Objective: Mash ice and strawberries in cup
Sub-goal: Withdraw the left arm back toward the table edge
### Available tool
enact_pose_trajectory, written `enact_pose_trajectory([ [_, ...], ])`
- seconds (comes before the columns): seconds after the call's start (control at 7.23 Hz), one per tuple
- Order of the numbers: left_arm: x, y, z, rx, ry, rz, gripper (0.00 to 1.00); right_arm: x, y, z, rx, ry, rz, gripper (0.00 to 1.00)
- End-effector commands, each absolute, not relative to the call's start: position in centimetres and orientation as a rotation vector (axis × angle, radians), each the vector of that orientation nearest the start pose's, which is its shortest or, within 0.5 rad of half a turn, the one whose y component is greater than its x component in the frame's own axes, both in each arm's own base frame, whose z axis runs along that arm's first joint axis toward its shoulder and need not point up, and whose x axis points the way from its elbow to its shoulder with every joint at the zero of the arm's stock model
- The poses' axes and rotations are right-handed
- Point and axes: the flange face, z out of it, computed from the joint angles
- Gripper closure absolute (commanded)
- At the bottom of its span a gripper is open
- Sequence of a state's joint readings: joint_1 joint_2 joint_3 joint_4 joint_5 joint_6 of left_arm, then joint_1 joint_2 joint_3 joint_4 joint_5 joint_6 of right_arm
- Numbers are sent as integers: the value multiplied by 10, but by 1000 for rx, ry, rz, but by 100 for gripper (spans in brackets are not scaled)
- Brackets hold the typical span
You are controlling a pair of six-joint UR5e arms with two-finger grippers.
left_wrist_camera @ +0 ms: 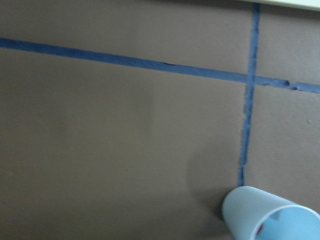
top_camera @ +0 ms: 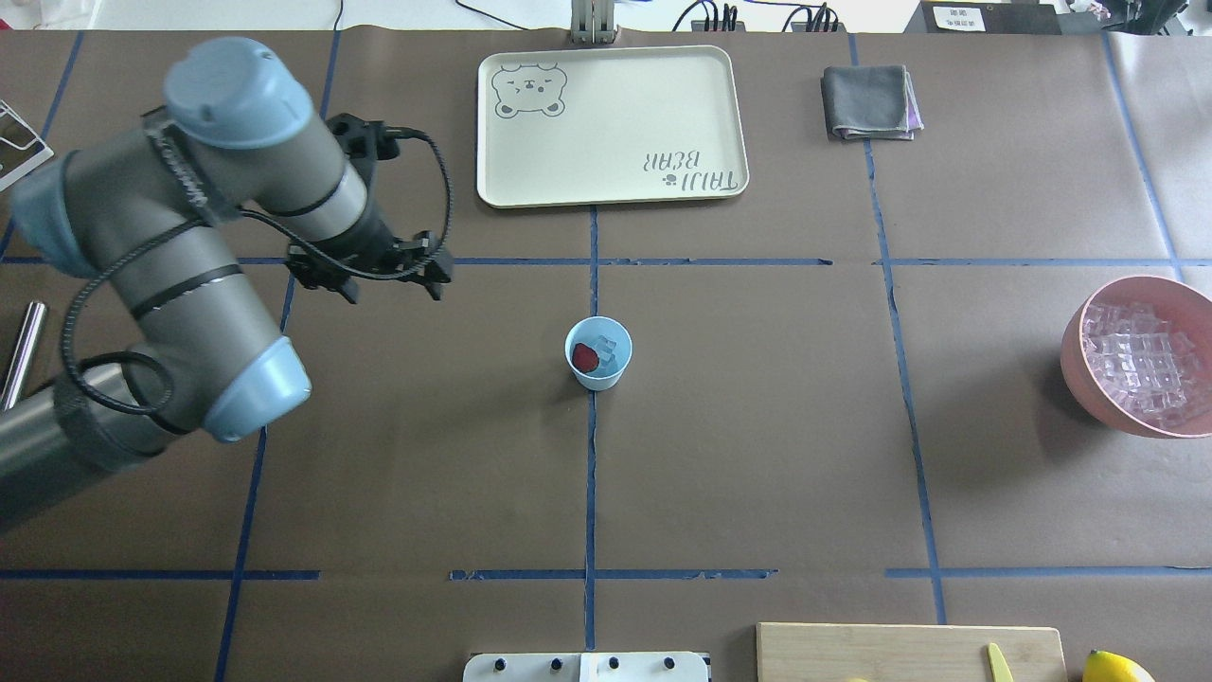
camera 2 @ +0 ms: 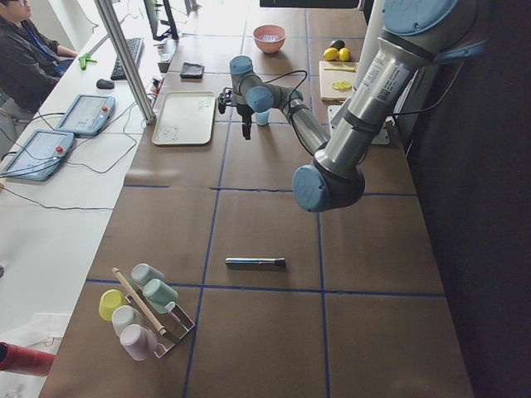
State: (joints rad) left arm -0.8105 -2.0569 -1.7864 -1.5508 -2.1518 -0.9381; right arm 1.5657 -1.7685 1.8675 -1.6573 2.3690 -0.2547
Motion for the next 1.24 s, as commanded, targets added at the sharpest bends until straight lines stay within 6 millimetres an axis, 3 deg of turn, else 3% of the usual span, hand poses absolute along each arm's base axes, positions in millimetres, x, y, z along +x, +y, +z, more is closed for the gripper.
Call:
enact_pose_trajectory([
  [0.0,245,-524,408,76,775,166,0,60,-407,609,112,-791,-252,1],
  [0.28,114,-525,498,107,747,238,0,60,-408,609,110,-789,-252,1],
  [0.41,49,-529,560,102,771,275,0,60,-408,609,110,-789,-250,1],
  [0.55,12,-531,597,106,781,297,0,60,-408,609,110,-789,-250,1],
  [0.69,-5,-523,612,95,779,268,0,60,-408,609,110,-789,-250,1],
  [0.83,-8,-509,623,63,778,210,0,60,-407,610,109,-789,-248,1],
  [0.97,-7,-513,619,80,786,85,0,60,-407,610,109,-791,-248,1],
  [1.11,-4,-501,635,119,796,-3,0,60,-407,610,109,-791,-248,1],
])
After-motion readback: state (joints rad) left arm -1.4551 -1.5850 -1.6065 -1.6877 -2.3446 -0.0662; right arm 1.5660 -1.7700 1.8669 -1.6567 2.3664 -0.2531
